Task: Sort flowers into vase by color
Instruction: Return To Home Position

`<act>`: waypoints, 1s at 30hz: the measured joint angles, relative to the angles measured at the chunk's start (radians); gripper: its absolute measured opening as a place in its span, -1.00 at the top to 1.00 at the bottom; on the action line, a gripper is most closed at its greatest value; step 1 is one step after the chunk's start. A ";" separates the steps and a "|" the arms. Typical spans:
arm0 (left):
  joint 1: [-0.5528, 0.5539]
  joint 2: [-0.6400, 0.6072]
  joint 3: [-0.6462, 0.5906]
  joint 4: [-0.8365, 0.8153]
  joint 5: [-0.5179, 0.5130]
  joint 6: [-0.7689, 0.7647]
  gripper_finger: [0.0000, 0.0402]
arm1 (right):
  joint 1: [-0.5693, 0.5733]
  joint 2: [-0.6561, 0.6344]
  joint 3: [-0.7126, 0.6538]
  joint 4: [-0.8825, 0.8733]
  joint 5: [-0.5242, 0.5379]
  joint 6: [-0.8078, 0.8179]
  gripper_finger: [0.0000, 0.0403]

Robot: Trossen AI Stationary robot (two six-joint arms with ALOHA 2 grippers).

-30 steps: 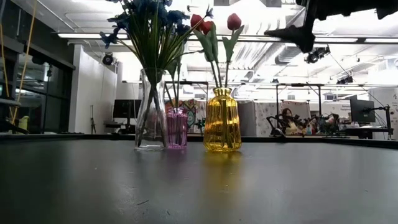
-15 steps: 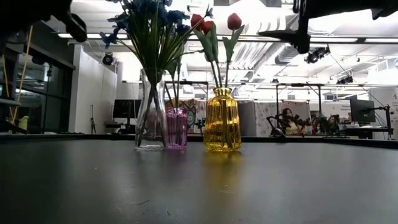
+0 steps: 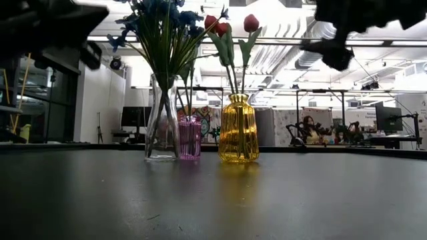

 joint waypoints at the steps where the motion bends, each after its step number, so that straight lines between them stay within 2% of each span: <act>1: 0.004 0.000 0.000 -0.042 0.037 -0.032 1.00 | -0.003 -0.020 0.000 -0.058 -0.016 -0.023 -0.58; 4: 0.001 0.000 0.000 -0.167 0.092 -0.132 1.00 | -0.007 -0.076 0.000 -0.176 -0.043 -0.105 -0.32; 7: -0.001 0.001 0.000 -0.279 0.085 -0.200 1.00 | -0.006 -0.123 0.000 -0.243 -0.044 -0.197 -0.01; 13: 0.001 0.004 0.000 -0.388 -0.129 -0.095 1.00 | -0.007 -0.194 -0.007 -0.410 -0.096 -0.407 0.84; 14: 0.001 0.004 0.000 -0.398 -0.158 -0.074 1.00 | -0.009 -0.208 -0.015 -0.438 -0.114 -0.431 0.92; 16: 0.001 0.005 0.000 -0.420 -0.197 -0.043 1.00 | -0.011 -0.240 -0.051 -0.446 -0.143 -0.425 0.92; 18: 0.001 0.004 0.000 -0.449 -0.223 -0.024 1.00 | -0.014 -0.281 -0.109 -0.383 -0.164 -0.384 0.90; 22: 0.001 0.004 0.000 -0.495 -0.234 0.004 1.00 | -0.014 -0.359 -0.262 -0.108 -0.150 -0.344 0.98; 25: 0.001 0.004 0.000 -0.502 -0.234 0.009 1.00 | -0.014 -0.395 -0.378 0.120 -0.082 -0.345 0.98; 30: 0.001 0.004 0.000 -0.502 -0.234 0.009 1.00 | -0.036 -0.437 -0.514 0.356 -0.044 -0.370 0.99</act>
